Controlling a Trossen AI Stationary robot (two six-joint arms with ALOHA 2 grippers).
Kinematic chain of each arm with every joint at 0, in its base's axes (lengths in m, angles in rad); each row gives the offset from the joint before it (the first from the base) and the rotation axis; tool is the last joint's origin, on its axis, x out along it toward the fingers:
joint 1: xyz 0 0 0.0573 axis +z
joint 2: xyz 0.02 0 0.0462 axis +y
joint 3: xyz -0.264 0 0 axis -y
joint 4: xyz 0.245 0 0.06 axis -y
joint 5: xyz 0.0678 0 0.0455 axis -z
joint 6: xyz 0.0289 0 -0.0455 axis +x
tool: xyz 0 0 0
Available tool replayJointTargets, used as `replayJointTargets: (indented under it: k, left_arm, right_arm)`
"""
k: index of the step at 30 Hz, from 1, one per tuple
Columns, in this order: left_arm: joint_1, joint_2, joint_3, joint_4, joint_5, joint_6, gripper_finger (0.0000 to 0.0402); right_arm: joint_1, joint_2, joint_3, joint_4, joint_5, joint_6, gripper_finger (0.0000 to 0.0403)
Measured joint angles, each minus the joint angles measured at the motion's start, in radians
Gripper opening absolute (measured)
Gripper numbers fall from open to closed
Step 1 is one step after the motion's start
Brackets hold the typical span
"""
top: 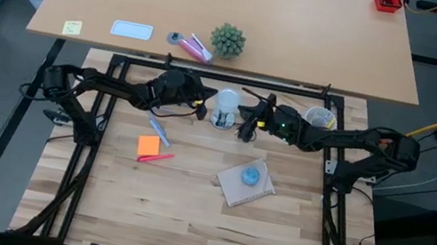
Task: Screw lightbulb
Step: Remove the lightbulb from the lamp
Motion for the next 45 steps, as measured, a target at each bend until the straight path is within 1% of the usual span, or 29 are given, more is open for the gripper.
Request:
replayJointTargets:
  k: [5, 10, 16, 18, 21, 23, 28, 31, 34, 36, 39, 41, 45]
  left_arm:
    - [-0.017, -0.001, 0.0, -0.004, -0.006, -0.051, 0.0]
    - [-0.029, -0.005, 0.001, -0.04, -0.002, -0.092, 0.0]
    - [-0.065, -0.003, 0.002, -0.048, 0.049, -0.107, 0.0]
    - [-0.082, -0.001, 0.002, -0.059, 0.049, -0.107, 0.0]
    - [-0.11, 0.007, -0.002, -0.079, 0.041, -0.107, 0.0]
    - [-0.124, 0.004, 0.0, -0.06, 0.036, -0.1, 0.0]
    - [-0.151, 0.003, 0.0, -0.053, 0.024, -0.087, 0.0]
    - [-0.161, -0.011, 0.0, -0.026, 0.021, -0.079, 0.0]
    - [-0.166, -0.04, 0.0, 0.01, 0.017, -0.061, 0.0]
    - [-0.164, -0.061, 0.0, 0.04, -0.006, -0.031, 0.0]
    - [-0.152, -0.078, 0.0, 0.087, -0.1, 0.01, 0.0]
    - [-0.134, -0.079, 0.0, 0.128, -0.151, 0.039, 0.0]
    - [-0.078, -0.072, 0.0, 0.133, -0.163, 0.058, 0.0]
  right_arm:
    - [0.0, 0.0, 0.0, -0.004, 0.003, 0.0, 0.0011]
    - [-0.001, 0.0, -0.001, -0.008, 0.056, 0.0, 0.0011]
    - [-0.004, 0.001, 0.0, -0.023, 0.141, 0.0, 0.0011]
    - [-0.003, 0.001, 0.001, -0.022, 0.14, 0.0, 0.0011]
    - [0.001, 0.006, -0.001, -0.038, 0.098, 0.0, 0.0011]
    - [0.003, 0.007, -0.002, -0.038, 0.088, 0.0, 0.0011]
    - [0.0, 0.002, -0.002, -0.026, 0.107, -0.009, 0.0011]
    - [0.0, -0.022, -0.002, -0.02, 0.115, -0.039, 0.0011]
    - [0.001, -0.077, -0.002, -0.031, 0.114, -0.061, 0.0011]
    - [0.001, -0.12, -0.001, -0.036, 0.082, -0.042, 0.0011]
    - [0.001, -0.172, -0.001, -0.044, -0.011, 0.012, 0.0011]
    - [0.001, -0.184, 0.0, -0.046, -0.078, 0.047, 0.0011]
    - [0.001, -0.159, 0.0, -0.052, -0.169, 0.099, 0.0011]
